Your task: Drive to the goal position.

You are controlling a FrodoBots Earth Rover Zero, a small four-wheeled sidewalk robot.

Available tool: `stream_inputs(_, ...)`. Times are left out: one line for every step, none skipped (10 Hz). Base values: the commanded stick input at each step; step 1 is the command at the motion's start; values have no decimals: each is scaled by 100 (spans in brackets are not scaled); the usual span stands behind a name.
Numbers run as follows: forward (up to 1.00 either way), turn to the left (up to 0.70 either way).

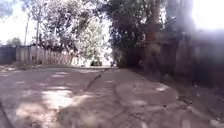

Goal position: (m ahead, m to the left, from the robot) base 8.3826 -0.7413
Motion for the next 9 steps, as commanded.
stream_inputs(68, 0)
stream_inputs(68, 0)
stream_inputs(68, 0)
stream_inputs(68, 0)
stream_inputs(68, 0)
stream_inputs(68, 0)
stream_inputs(68, 0)
stream_inputs(68, 0)
stream_inputs(68, 0)
